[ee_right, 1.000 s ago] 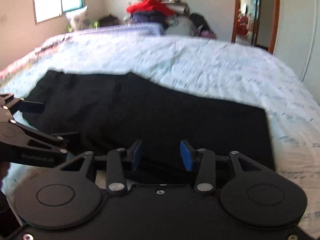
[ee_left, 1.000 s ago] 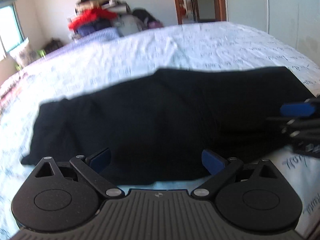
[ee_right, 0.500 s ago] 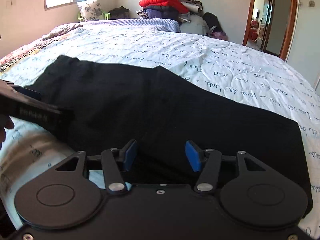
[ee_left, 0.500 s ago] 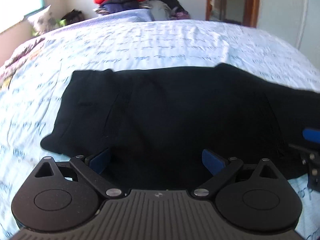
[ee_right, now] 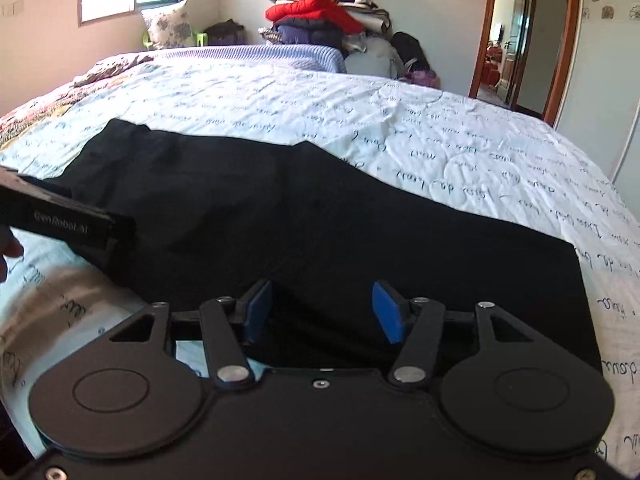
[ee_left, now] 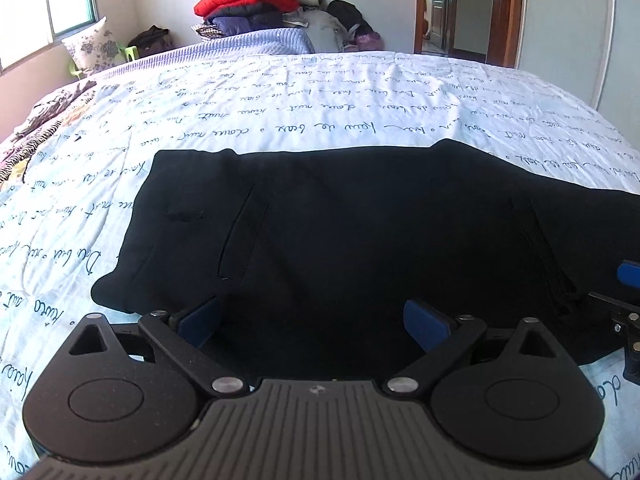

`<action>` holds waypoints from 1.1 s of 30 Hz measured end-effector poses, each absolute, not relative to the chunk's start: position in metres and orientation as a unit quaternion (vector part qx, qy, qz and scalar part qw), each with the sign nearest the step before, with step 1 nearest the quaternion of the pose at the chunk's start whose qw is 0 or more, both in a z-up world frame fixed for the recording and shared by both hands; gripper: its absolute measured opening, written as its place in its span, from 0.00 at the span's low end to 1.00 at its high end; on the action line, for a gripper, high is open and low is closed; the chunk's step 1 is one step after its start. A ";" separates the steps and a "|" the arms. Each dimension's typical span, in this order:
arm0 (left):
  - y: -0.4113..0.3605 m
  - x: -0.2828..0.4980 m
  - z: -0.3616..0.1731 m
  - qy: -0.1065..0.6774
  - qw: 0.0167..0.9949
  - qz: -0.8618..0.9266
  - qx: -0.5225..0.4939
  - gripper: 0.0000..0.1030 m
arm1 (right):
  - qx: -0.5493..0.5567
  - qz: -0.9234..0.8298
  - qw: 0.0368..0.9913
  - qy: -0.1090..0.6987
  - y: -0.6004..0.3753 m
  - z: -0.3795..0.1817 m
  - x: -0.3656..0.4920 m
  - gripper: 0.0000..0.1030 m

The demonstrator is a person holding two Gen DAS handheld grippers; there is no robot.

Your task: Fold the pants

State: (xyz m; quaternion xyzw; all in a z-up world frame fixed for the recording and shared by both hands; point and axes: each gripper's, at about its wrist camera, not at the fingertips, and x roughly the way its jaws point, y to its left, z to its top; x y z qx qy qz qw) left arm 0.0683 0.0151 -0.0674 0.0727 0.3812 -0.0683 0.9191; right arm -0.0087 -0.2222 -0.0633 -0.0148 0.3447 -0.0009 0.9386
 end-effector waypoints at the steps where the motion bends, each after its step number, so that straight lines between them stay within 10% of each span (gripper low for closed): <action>1: 0.015 0.069 -0.067 0.383 0.918 -0.069 0.073 0.96 | -0.013 -0.001 0.937 0.348 -0.222 -0.065 -0.008 0.55; 17: 0.044 0.068 -0.053 0.364 0.928 -0.035 0.071 0.96 | -0.073 0.023 0.943 0.325 -0.184 -0.047 -0.008 0.56; 33: 0.194 0.068 -0.036 0.343 0.927 0.153 -0.008 0.94 | -0.444 0.182 0.859 0.180 0.017 -0.074 0.015 0.68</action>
